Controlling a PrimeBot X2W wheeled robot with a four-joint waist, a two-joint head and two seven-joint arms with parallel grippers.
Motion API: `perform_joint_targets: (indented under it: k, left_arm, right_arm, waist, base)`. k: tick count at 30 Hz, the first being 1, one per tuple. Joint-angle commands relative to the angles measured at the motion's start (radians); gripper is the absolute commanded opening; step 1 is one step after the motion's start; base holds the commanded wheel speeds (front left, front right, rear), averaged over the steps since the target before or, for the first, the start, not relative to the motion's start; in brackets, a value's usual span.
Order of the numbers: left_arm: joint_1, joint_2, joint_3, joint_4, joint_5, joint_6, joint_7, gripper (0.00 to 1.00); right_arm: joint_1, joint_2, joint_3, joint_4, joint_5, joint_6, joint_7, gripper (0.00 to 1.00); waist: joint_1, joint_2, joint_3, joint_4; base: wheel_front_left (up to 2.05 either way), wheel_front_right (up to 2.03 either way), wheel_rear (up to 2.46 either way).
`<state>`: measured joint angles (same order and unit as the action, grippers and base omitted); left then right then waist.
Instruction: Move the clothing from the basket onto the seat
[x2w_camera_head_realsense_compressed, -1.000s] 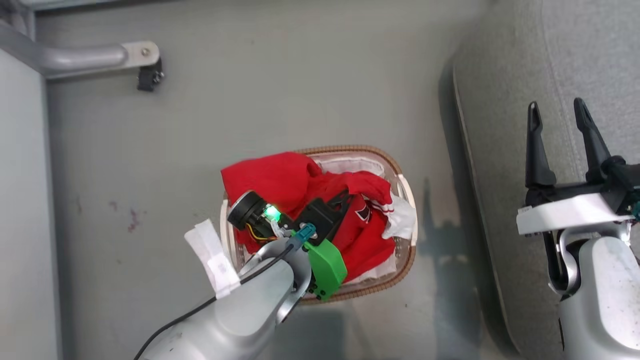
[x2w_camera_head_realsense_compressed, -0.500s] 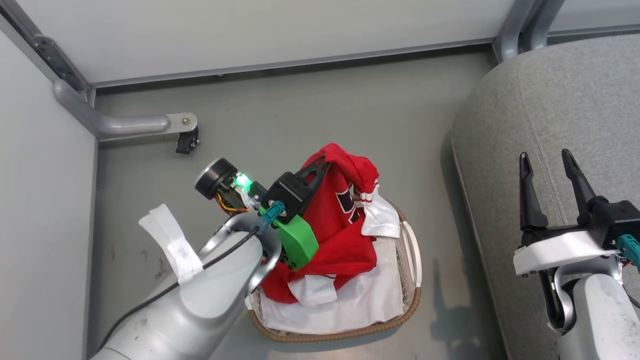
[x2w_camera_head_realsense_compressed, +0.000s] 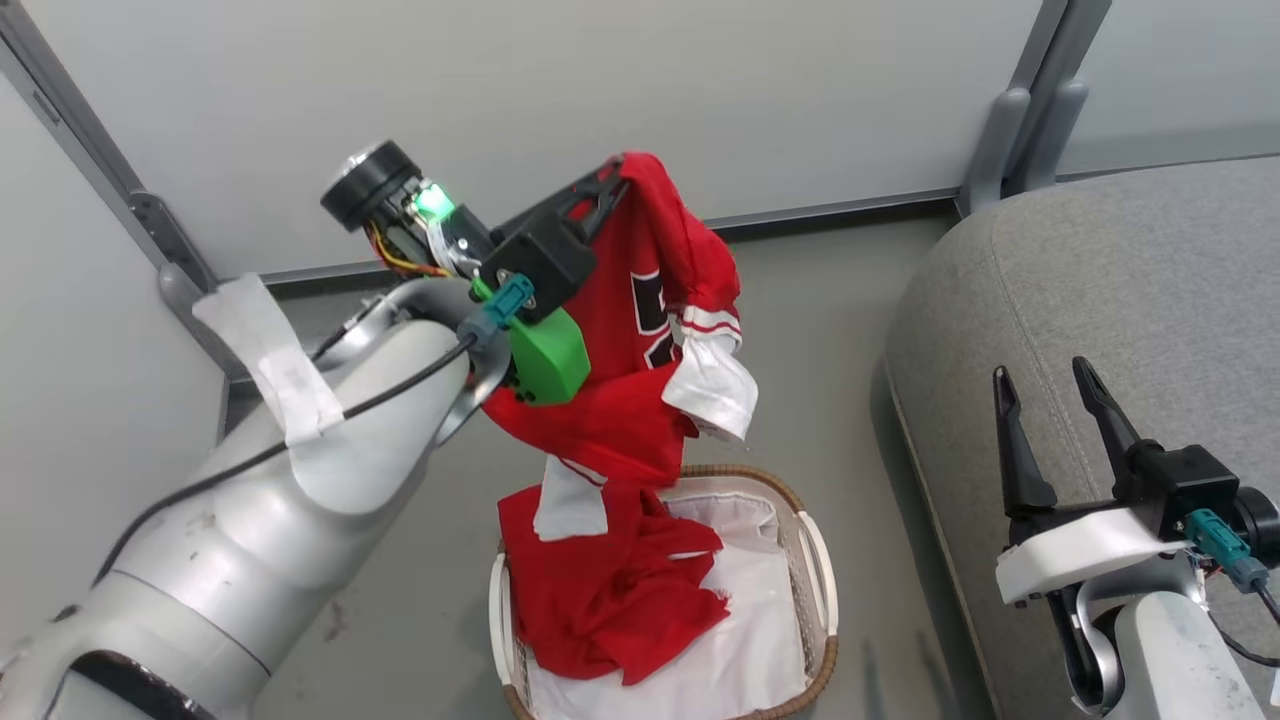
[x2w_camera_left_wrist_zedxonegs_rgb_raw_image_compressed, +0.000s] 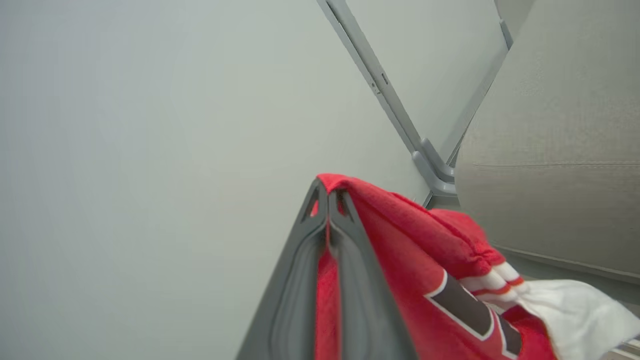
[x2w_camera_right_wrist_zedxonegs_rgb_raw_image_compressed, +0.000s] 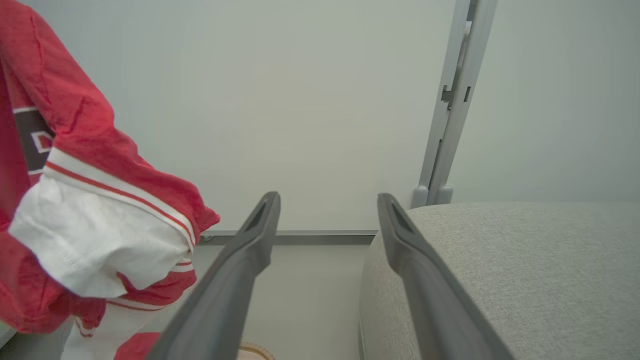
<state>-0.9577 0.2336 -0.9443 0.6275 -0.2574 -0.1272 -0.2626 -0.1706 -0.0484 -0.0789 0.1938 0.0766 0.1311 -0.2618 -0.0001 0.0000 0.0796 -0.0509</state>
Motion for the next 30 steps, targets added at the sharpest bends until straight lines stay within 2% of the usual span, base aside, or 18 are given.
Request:
perform_joint_targets:
  k: [1,12,30]
  left_arm:
    - [-0.039,0.011,-0.004,-0.005,-0.003,-0.003,-0.003,0.0]
    - [-0.208,0.056,-0.05,-0.042,-0.039,-0.002,-0.002,0.0]
    - [-0.282,0.02,-0.087,-0.074,-0.085,-0.002,-0.002,0.0]
  right_arm:
    - [0.019,-0.004,0.007,0.002,0.004,-0.001,-0.005,1.0]
    - [0.038,-0.004,0.062,0.007,-0.001,-0.001,-0.005,1.0]
    - [0.029,-0.004,0.185,0.058,-0.038,-0.001,-0.005,1.0]
  waist:
    - [0.0001,0.0,-0.031,-0.016]
    - [0.0001,0.0,-0.072,-0.031]
    - [0.0001,0.0,-0.097,-0.001]
  base:
    - [0.0,0.0,0.0]
    - [0.0,0.0,0.0]
    - [0.0,0.0,0.0]
